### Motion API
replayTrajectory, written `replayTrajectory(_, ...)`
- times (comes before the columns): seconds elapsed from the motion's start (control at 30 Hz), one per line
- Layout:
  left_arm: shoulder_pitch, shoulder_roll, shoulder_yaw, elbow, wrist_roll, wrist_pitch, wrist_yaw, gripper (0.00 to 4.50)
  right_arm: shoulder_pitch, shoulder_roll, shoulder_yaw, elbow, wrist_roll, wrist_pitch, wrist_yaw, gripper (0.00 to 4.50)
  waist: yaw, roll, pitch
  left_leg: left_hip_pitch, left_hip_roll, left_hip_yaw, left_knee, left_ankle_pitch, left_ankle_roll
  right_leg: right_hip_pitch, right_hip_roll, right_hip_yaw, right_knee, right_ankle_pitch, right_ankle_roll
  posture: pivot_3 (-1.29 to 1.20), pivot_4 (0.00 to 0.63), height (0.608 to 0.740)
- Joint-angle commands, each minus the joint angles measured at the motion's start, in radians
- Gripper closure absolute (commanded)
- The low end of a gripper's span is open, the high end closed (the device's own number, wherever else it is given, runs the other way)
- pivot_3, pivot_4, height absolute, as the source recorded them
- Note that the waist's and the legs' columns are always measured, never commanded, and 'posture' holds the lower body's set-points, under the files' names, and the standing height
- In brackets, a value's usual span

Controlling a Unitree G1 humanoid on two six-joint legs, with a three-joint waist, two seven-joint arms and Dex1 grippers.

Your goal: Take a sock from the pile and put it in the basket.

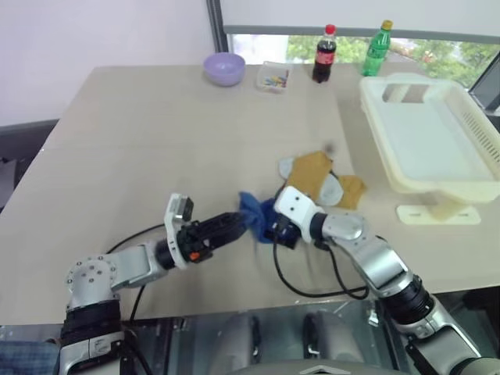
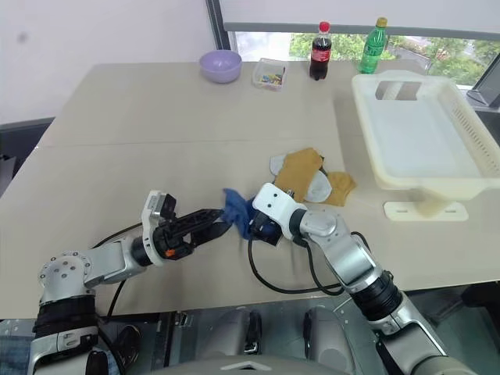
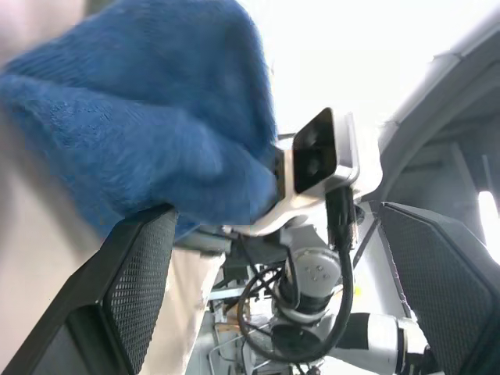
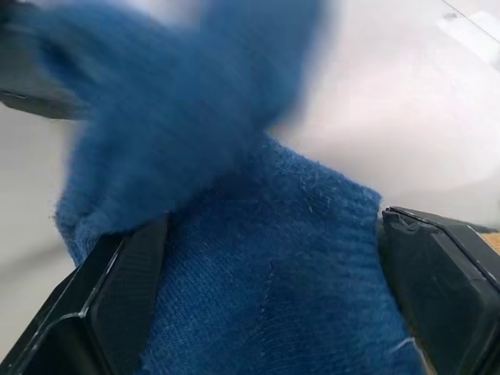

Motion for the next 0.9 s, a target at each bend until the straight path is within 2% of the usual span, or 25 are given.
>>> replayTrajectory(0.03, -0.015, -0.009, -0.023, -0.037, 0.013, -0.031, -0.004, 0.05, -0.005, -0.017, -0.023, -0.071, 0.030, 0.015, 0.032, 0.00, 0.000, 0.000, 0.000, 0.000, 0.000, 0.000, 0.000, 0.000, 0.000, 0.000, 0.000, 0.000, 0.000, 0.000, 0.000, 0.00, 0.150, 0.740)
replayTrajectory(0.27, -0.060, -0.043, -0.100, 0.007, 0.104, -0.061, -0.060, 0.05, -0.013, -0.172, -0.106, -0.298, 0.169, 0.172, 0.165, 0.00, 0.005, -0.001, 0.001, -0.002, -0.001, -0.001, 0.001, 0.000, 0.000, 0.000, 0.000, -0.001, 0.000, 0.000, 0.000, 0.00, 0.150, 0.740)
replayTrajectory(0.43, -0.101, -0.057, -0.135, 0.046, 0.162, -0.067, -0.111, 0.05, 0.012, -0.253, -0.164, -0.362, 0.232, 0.217, 0.184, 0.00, 0.005, -0.001, 0.001, -0.002, 0.000, -0.001, 0.001, 0.000, 0.000, 0.000, 0.002, -0.002, 0.000, 0.000, 0.000, 0.00, 0.150, 0.740)
replayTrajectory(0.57, -0.124, -0.066, -0.155, 0.064, 0.198, -0.065, -0.147, 0.05, 0.000, -0.215, -0.204, -0.326, 0.220, 0.204, 0.101, 0.00, 0.004, -0.002, 0.002, -0.002, 0.000, -0.001, 0.001, 0.000, 0.001, 0.000, 0.003, -0.001, 0.000, 0.000, 0.001, 0.00, 0.150, 0.740)
replayTrajectory(0.63, -0.124, -0.063, -0.167, 0.062, 0.217, -0.059, -0.170, 0.05, -0.015, -0.161, -0.217, -0.295, 0.222, 0.229, 0.045, 0.00, 0.003, -0.002, 0.002, -0.002, 0.000, -0.001, 0.002, 0.000, 0.000, 0.000, 0.003, -0.001, 0.000, 0.000, 0.001, 0.00, 0.150, 0.740)
replayTrajectory(0.9, -0.093, -0.058, -0.177, 0.033, 0.244, -0.040, -0.213, 0.05, 0.002, -0.023, -0.159, -0.213, 0.203, 0.250, -0.083, 0.00, 0.003, -0.002, 0.002, -0.003, 0.000, -0.001, 0.002, 0.000, 0.000, -0.001, 0.004, 0.000, 0.000, 0.000, 0.001, 0.00, 0.150, 0.740)
